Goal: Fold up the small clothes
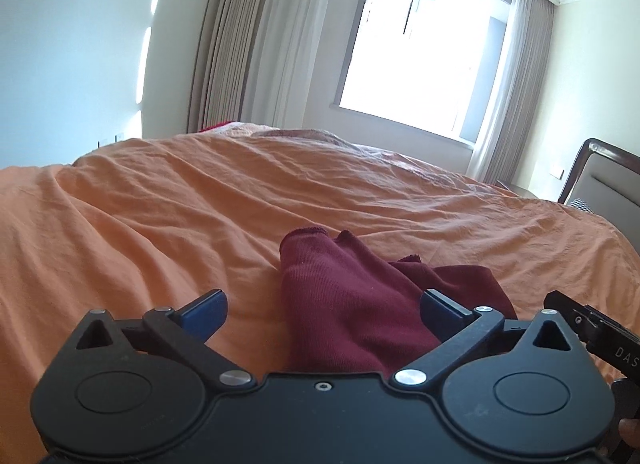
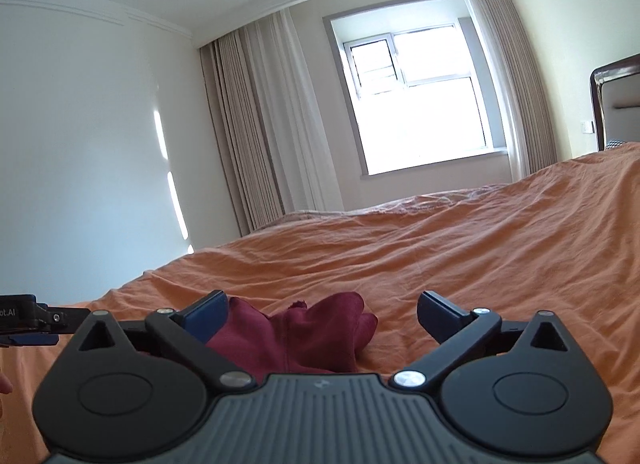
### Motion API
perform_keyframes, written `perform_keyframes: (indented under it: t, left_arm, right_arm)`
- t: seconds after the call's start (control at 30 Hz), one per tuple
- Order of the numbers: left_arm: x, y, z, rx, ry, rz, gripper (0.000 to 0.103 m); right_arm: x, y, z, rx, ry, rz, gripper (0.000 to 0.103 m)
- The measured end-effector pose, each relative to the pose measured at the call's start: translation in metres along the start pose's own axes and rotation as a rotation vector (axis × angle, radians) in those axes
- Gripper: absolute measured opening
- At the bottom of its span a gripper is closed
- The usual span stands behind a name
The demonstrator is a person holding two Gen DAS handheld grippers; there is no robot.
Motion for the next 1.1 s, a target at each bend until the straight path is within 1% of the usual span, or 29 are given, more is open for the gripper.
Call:
perform_keyframes:
  t: [0.1,0.2,0.37,0.47,0.57,0.83,0.97,1.1]
  left_arm:
    - [-0.001,0.022,-0.001,-0.048,-0.009,-0.001,0.102]
    - [0.0,0.046,-0.01,-0.088,-0.008,-0.013,0.102]
    - [0.003,0.079,-0.029,-0.107,-0.041,0.01,0.102]
    - [0.009,0.098,-0.04,-0.125,-0.032,0.017,0.102]
    - [0.013,0.112,-0.055,-0.124,-0.025,0.016,0.102]
    - [0.02,0.132,-0.09,-0.128,-0.04,0.039,0.102]
    - [0.023,0.134,-0.103,-0.133,-0.076,0.05,0.102]
    - [0.033,0.131,-0.113,-0.119,-0.059,0.06,0.102]
  right_arm:
    - [0.01,0.022,0.0,-0.04,0.02,0.012,0.103]
    - [0.017,0.044,-0.004,-0.066,0.036,0.013,0.103]
    - [0.026,0.077,-0.015,-0.08,0.085,0.03,0.103]
    - [0.031,0.095,-0.024,-0.079,0.129,0.016,0.103]
    - [0.038,0.113,-0.032,-0.08,0.164,0.011,0.103]
    - [0.055,0.14,-0.052,-0.094,0.183,-0.003,0.103]
    - [0.063,0.148,-0.062,-0.109,0.207,-0.019,0.103]
    - [0.069,0.151,-0.069,-0.114,0.23,-0.025,0.103]
Point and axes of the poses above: each gripper's, at about its wrist camera, not at the fingertips, and y roughly against the way its jaws point, x to its left, z to its top, the point moved 4 cm from there along -y, roughly the way its jaws point, and after that the axes turned 10 degrees about y, right-handed, at the moved point
